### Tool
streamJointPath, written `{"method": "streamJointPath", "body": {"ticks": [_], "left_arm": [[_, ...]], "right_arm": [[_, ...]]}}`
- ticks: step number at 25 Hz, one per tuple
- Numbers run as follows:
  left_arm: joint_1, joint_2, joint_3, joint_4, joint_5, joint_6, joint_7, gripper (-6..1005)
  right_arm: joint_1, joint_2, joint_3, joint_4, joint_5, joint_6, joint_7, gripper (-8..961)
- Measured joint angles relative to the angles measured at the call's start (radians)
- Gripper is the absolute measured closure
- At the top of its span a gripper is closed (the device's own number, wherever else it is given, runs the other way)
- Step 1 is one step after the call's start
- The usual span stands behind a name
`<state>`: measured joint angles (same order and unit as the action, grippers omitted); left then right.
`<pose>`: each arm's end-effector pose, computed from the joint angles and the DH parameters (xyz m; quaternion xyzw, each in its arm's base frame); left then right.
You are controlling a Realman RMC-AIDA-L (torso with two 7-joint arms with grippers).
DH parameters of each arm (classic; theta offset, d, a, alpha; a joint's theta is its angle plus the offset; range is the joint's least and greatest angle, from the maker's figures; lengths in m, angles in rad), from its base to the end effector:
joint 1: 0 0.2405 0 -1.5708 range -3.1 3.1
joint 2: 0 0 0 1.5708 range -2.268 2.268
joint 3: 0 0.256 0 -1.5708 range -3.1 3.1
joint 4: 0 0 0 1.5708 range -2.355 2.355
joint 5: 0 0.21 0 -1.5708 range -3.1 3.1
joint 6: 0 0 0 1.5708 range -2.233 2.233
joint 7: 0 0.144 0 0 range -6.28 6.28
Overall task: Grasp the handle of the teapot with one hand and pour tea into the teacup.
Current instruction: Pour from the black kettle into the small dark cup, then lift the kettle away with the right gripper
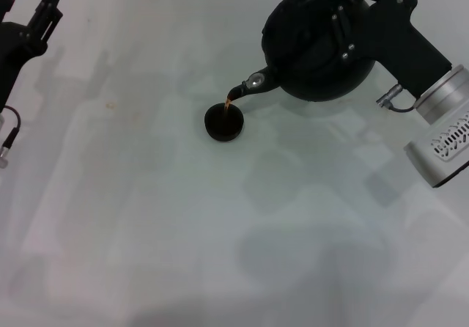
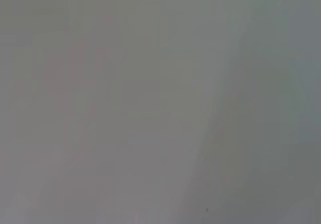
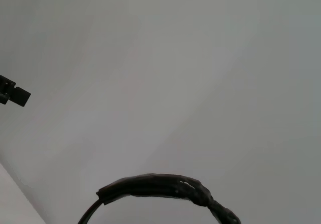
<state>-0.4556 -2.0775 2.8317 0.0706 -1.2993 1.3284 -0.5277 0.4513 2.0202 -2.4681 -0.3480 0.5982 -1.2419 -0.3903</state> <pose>-0.3219 0.3191 -0.0104 -0.6723 -0.3035 -0.4211 0.5278 0.2527 0.3231 -0.0518 -0.8007 -0.1218 0.2369 0.5367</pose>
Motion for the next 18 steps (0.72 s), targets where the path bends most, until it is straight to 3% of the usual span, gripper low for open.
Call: {"method": "streamJointPath", "body": {"ticks": [18], "left_arm": [[-0.003,-0.001,0.000,0.001,0.000,-0.008,0.000,164]], "right_arm": [[0.001,0.002,0.000,-0.001,0.000,0.001,-0.030,837]]}}
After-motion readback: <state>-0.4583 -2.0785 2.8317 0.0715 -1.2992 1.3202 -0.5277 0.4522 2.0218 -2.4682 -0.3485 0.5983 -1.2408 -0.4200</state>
